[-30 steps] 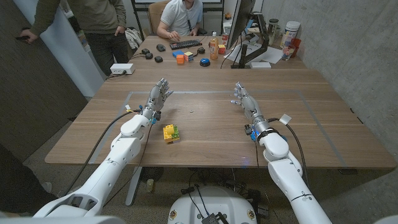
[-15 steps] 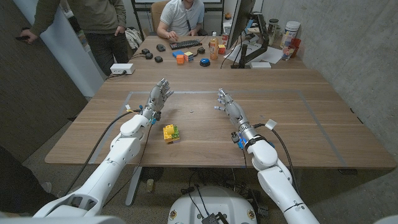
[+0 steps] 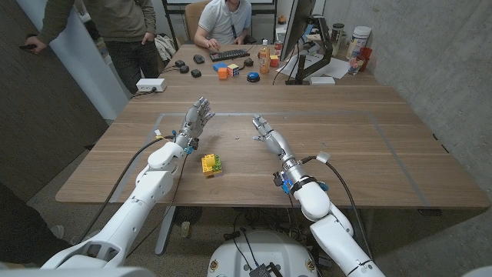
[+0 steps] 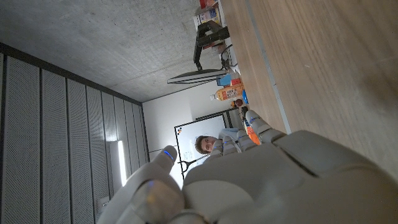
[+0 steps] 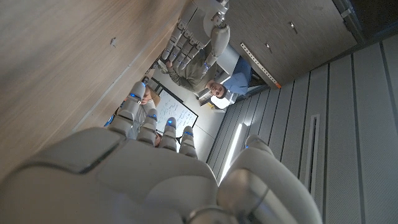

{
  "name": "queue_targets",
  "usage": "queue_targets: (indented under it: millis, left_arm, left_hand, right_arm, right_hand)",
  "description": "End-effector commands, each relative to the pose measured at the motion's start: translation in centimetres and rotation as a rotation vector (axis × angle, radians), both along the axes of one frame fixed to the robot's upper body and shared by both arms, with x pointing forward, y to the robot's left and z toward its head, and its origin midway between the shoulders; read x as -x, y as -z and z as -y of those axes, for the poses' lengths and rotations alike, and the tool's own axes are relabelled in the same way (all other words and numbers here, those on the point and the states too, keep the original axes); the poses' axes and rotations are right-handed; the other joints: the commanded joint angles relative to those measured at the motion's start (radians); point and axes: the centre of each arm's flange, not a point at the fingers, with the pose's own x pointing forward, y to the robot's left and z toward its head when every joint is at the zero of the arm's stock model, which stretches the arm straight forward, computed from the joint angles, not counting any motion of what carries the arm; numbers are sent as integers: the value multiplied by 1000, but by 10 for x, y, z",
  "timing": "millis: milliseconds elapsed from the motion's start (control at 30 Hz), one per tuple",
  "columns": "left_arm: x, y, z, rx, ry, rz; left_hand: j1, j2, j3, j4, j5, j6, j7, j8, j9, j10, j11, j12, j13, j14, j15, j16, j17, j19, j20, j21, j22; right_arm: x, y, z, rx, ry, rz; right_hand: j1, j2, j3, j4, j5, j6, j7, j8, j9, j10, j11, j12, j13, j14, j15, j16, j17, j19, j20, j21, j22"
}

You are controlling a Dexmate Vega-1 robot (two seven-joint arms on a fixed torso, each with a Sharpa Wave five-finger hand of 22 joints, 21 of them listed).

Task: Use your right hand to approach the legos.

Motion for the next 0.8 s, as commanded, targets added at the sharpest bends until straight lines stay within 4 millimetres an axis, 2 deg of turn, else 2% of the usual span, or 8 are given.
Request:
queue_targets:
  millis: [33,167,300,400,467,500,667,800]
  left_arm:
    - [5,2,-1,-1,6,7]
    - [7,3,-2,1,3,8]
    - [9,4,-4,6,0,7]
    - [10,5,-4,7,0,7]
    - [11,5,-5,10,-2,7]
    - [11,6,-5,11,-2,7]
    - [12,6,-5,17,1,8]
    - [12,5,-5,17,2,9]
  left_hand:
    - [1,118,4,-2,7,-68,1,5,3,-69,-3,6,3,-27,2,4,2,1,-30,-7,3]
    - [1,118,4,-2,7,-68,2,5,3,-69,-1,6,3,-27,3,3,1,1,-29,-8,3]
    - [1,118,4,-2,7,-68,2,5,3,-69,-2,6,3,-25,2,4,1,2,-29,-9,3]
    - [1,118,4,-2,7,-68,1,5,3,-68,-3,6,3,-24,1,4,1,3,-29,-10,3]
    - [1,118,3,-2,7,-68,3,5,3,-67,-2,7,3,-24,2,4,1,3,-28,-11,3]
    - [1,118,3,-2,8,-67,2,5,3,-67,-2,7,3,-24,1,4,1,3,-29,-12,3]
    - [1,118,3,-1,8,-67,3,5,3,-67,-1,7,3,-23,2,4,1,4,-29,-13,3]
    - [1,118,3,-1,8,-67,2,6,3,-67,0,6,3,-24,1,3,1,5,-29,-14,3]
  right_arm:
    - [14,18,-35,207,133,145]
    - [19,18,-44,307,210,230]
    - [26,17,-53,395,286,316]
    - [29,17,-59,457,322,362]
    - [32,18,-62,498,364,404]
    - [33,18,-64,519,376,414]
    - [37,20,-70,589,409,452]
    - [37,21,-77,663,420,457]
  right_hand:
    - [24,2,7,-13,5,21,1,9,3,11,6,5,3,5,3,-2,4,13,-2,-9,2]
    - [67,23,21,-31,3,66,-25,20,2,20,-6,5,2,-3,0,-11,4,16,0,-32,0]
    - [96,27,28,-47,0,64,-35,15,3,8,-22,-1,2,-6,-8,-16,4,5,1,-52,0]
    - [128,14,27,-69,-3,62,-53,11,4,-6,-52,-5,3,-6,-16,-20,5,2,0,-73,0]
    - [161,4,29,-90,0,61,-75,8,5,-18,-90,-5,4,-6,-18,-24,6,6,0,-91,1]
    - [177,2,31,-100,2,53,-93,4,6,-20,-98,-3,4,-7,-22,-26,6,8,0,-99,1]
    - [214,-5,34,-121,8,34,-110,-3,8,-38,-109,-4,6,-30,-19,-36,7,8,1,-118,1]
    - [232,-8,34,-131,11,39,-142,0,9,-55,-119,-6,7,-50,-19,-40,8,-1,2,-136,1]
